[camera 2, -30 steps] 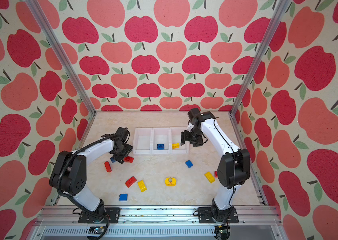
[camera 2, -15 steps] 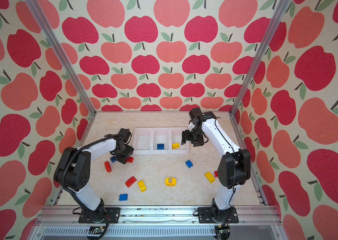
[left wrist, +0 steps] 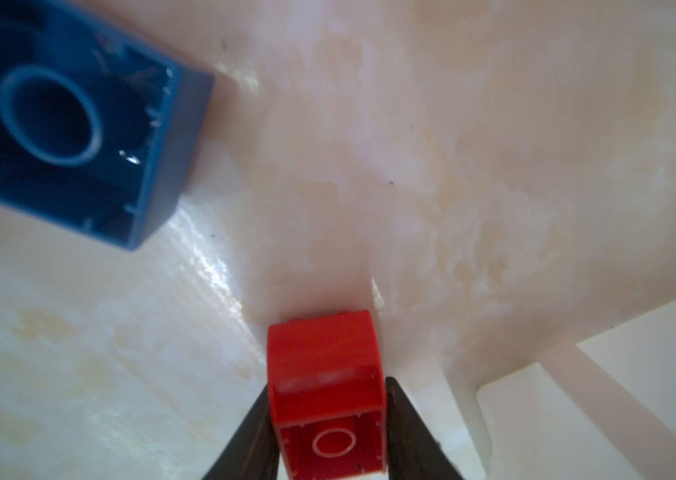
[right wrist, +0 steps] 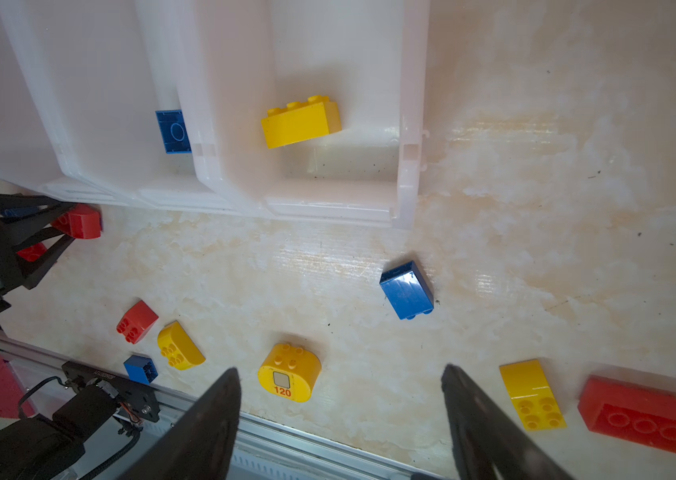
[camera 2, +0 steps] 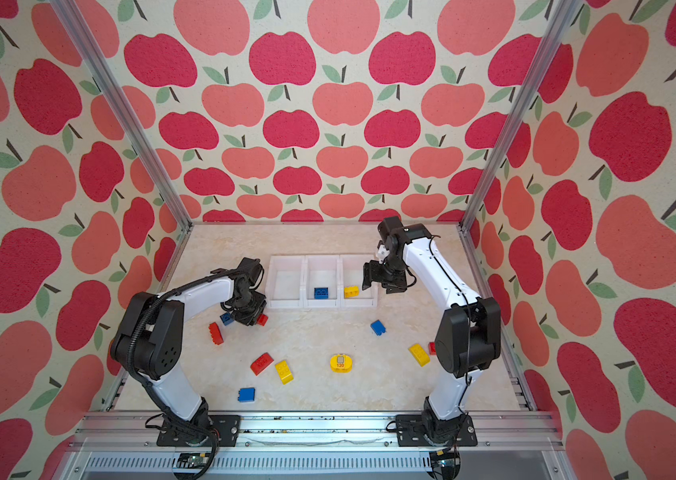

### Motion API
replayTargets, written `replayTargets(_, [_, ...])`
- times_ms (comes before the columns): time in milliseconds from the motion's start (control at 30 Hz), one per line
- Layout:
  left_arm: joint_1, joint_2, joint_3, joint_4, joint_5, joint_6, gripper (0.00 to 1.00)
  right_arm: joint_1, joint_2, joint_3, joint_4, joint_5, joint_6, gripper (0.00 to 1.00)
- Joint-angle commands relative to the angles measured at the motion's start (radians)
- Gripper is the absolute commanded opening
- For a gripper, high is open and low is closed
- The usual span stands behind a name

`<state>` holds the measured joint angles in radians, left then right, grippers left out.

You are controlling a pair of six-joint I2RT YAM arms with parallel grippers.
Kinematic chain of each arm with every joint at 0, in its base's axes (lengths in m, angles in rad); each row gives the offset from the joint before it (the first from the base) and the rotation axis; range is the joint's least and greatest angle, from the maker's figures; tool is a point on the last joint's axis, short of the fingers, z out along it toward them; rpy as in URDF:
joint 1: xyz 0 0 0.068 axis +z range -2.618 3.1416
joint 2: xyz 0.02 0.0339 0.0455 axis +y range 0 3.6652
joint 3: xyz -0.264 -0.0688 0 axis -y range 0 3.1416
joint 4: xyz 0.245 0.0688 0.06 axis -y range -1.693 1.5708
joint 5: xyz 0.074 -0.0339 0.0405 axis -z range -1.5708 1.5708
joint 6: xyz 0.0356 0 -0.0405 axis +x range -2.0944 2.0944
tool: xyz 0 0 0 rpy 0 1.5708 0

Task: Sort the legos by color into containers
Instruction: 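Carry the red brick into the compartment nearest the left arm and release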

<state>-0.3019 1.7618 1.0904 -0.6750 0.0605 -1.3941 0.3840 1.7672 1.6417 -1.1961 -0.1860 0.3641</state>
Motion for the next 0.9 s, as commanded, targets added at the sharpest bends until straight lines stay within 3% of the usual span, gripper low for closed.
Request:
replayTargets(0, [-0.002,-0.014,0.005,-0.063,-0.026,-0.049,0.37,-0.007,-0.024,-0.010,0.003,-0.017,0.013,0.79])
replayTargets(467, [-0.034,-0.156,0.118,-0.226,-0.229,0.059,0.32,-0.008,-0.039,-0.018,0.011,-0.031,0.020,0.79])
replayTargets(700, [-0.129,-0.154,0.272,-0.247,-0.388,0.284,0.30,-0.013,-0.073,-0.057,0.024,-0.043,0.029,0.79])
replayTargets(867, [-0.194,-0.108,0.387,-0.203,-0.426,0.480,0.29,-0.021,-0.101,-0.087,0.030,-0.043,0.033,0.79])
